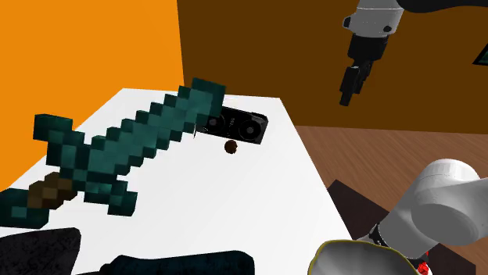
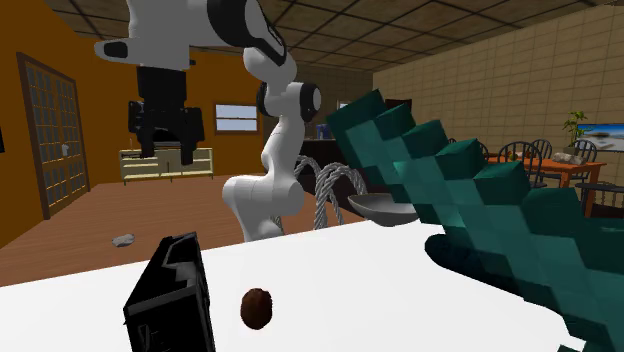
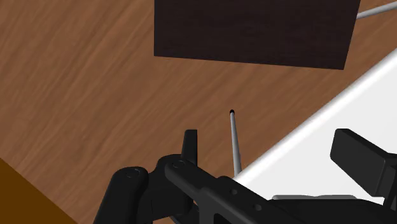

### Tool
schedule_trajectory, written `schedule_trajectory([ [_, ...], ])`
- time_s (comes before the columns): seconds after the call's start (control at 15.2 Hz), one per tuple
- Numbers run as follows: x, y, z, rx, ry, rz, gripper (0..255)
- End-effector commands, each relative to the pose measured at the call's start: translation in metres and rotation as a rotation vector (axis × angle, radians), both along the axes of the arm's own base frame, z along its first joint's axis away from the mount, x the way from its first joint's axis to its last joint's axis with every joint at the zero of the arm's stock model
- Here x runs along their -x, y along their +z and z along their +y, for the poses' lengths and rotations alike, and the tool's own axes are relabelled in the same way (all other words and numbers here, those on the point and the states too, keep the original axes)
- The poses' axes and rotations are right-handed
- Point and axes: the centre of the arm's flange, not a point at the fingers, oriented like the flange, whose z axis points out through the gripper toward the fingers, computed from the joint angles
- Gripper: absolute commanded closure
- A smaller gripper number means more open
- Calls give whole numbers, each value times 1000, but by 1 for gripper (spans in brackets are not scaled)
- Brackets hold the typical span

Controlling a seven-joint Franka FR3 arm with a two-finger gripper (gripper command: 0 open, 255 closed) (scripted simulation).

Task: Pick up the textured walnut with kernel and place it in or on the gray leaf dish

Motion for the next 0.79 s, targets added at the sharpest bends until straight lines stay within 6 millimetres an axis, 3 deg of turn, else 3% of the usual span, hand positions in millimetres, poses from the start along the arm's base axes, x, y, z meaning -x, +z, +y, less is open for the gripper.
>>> schedule_trajectory([
  [0.0,0,0,0,0,0,0,0],
  [0.73,-61,-38,118,-43,-31,-7,0],
])
